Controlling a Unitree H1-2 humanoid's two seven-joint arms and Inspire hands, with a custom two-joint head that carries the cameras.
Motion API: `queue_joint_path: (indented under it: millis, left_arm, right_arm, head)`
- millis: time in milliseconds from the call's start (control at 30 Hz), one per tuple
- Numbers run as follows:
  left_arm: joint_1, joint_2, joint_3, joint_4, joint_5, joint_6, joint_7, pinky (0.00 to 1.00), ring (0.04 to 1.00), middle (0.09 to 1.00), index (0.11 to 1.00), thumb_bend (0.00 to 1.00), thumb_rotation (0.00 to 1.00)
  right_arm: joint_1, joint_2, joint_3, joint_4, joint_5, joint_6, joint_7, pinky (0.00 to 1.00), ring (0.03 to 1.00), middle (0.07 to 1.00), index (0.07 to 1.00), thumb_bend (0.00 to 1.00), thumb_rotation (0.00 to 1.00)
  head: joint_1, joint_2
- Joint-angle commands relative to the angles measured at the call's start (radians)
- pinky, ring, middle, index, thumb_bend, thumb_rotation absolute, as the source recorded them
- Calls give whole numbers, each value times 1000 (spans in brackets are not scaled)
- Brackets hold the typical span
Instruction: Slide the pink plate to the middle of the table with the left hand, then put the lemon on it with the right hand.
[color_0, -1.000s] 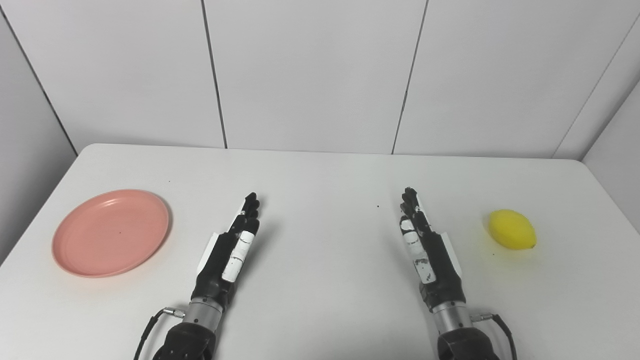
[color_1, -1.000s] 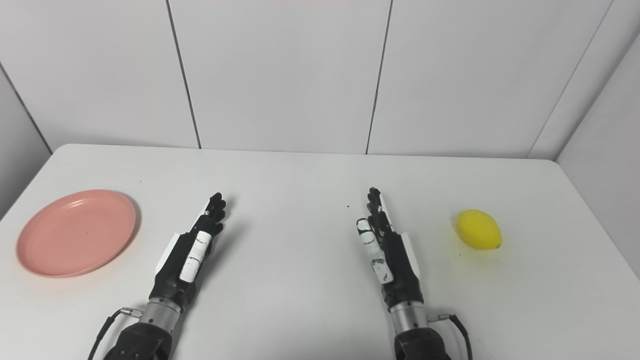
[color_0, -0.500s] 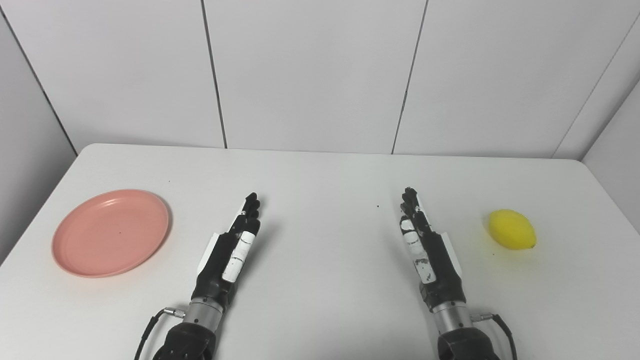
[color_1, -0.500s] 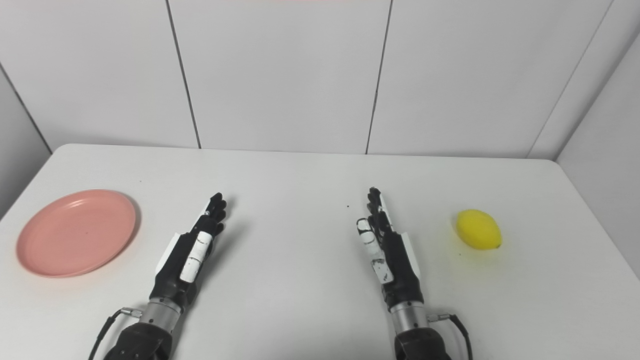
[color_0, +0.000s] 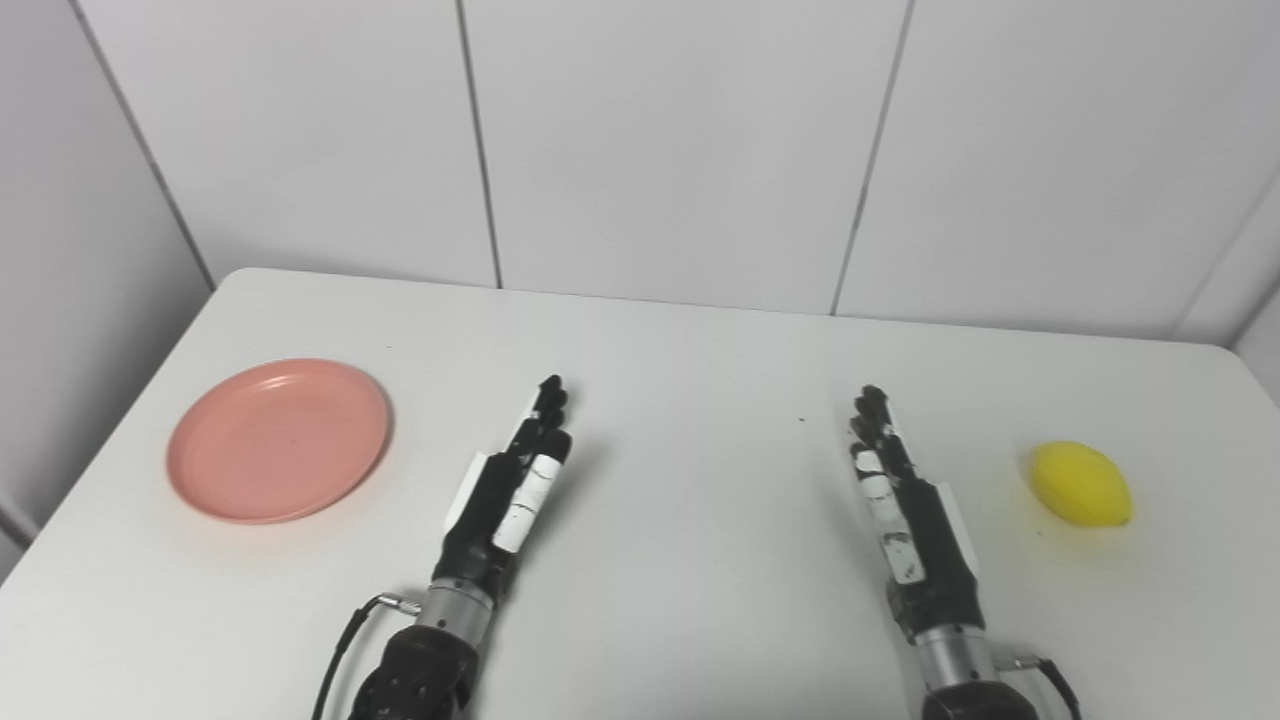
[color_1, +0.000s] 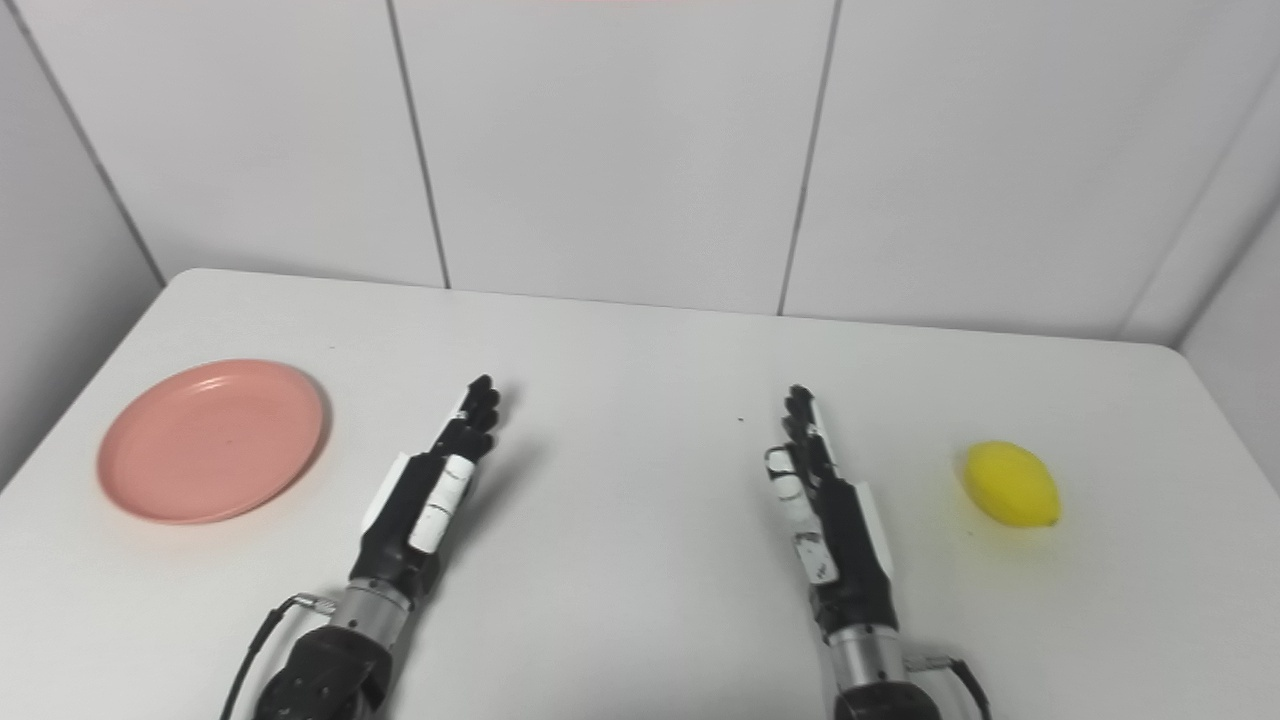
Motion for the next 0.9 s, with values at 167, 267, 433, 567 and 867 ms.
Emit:
queue_joint_path:
  millis: [167, 267, 433, 567, 867]
  left_arm:
    - [-34, -45, -21, -1, 28, -60, 36, 1000, 1000, 1000, 1000, 694, 988]
    - [-43, -45, -12, -14, 28, -51, 43, 1000, 1000, 1000, 1000, 698, 983]
    - [-58, -37, 7, -33, 30, -44, 54, 1000, 1000, 1000, 1000, 738, 981]
    - [-70, -34, 41, -52, -1, -61, 59, 1000, 999, 1000, 998, 743, 982]
    - [-91, 16, 79, -124, -54, -25, 34, 979, 966, 984, 982, 689, 998]
  right_arm:
    - [-12, -34, -27, -18, 62, -42, 36, 1000, 1000, 1000, 1000, 540, 950]
    - [-8, -38, -30, -26, 63, -35, 39, 1000, 1000, 1000, 1000, 528, 973]
    - [2, -37, -28, -65, 62, -1, 38, 1000, 1000, 1000, 1000, 474, 1000]
    - [9, -39, -27, -87, 71, 21, 43, 1000, 1000, 1000, 1000, 421, 1000]
    - [12, -39, -25, -122, 68, 51, 40, 1000, 1000, 1000, 1000, 332, 1000]
  head:
    - [91, -35]
    - [116, -51]
    - [117, -66]
    - [124, -74]
    - [147, -104]
